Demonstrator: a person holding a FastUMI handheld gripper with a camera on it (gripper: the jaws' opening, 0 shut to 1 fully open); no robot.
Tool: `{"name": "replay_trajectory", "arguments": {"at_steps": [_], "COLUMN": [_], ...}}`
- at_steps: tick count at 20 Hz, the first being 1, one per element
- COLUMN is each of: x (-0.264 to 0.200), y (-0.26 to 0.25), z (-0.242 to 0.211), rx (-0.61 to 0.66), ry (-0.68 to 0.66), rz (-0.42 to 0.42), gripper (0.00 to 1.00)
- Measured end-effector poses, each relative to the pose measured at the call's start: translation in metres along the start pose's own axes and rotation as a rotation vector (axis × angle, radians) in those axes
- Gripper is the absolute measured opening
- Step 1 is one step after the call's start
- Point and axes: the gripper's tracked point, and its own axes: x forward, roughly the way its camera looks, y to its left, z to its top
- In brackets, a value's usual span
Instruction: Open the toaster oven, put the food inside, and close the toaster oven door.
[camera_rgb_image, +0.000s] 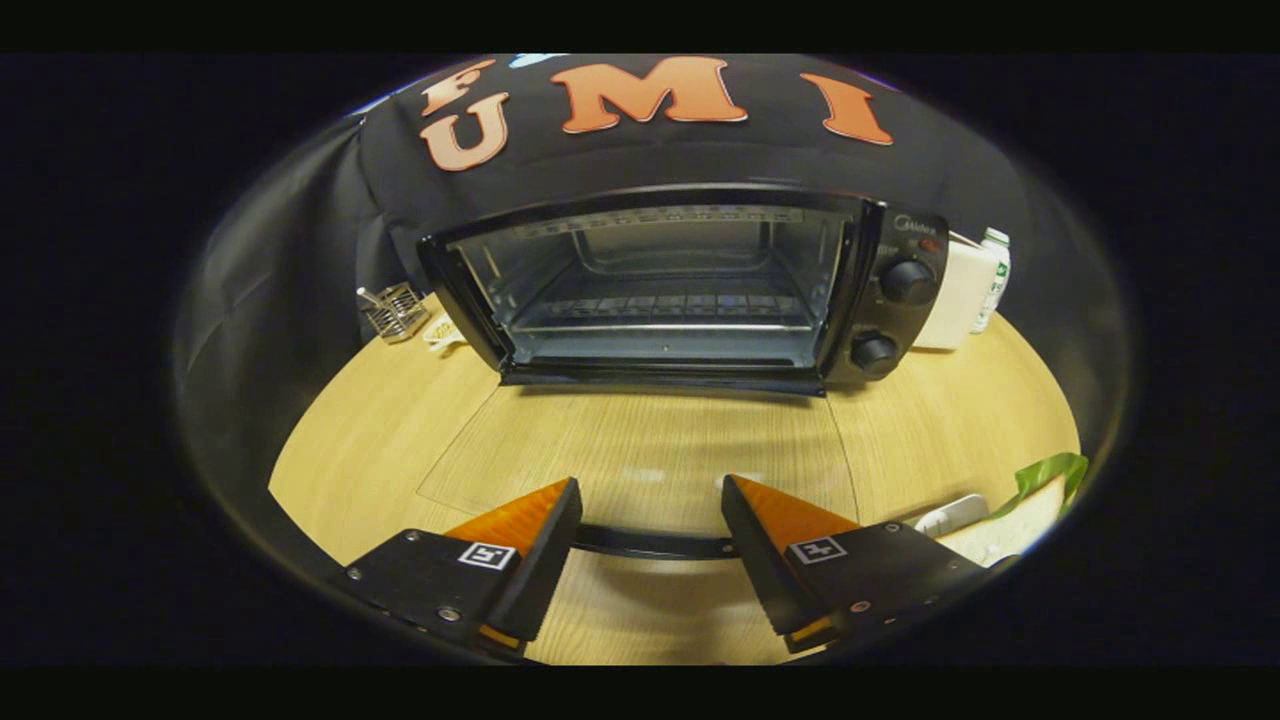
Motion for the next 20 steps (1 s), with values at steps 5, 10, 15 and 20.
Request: {"name": "replay_trajectory", "arguments": {"at_steps": [5, 10, 15, 20], "x": [-0.001, -0.043, -0.105, -0.154], "y": [-0.001, -0.008, -0.063, -0.142], "z": [0.005, 0.014, 0.054, 0.058], "rx": [0.004, 0.117, 0.088, 0.012], "ry": [0.0, 0.013, -0.122, -0.16], "rz": [0.017, 0.088, 0.042, -0.066], "gripper": [0.84, 0.84, 0.84, 0.89]}}
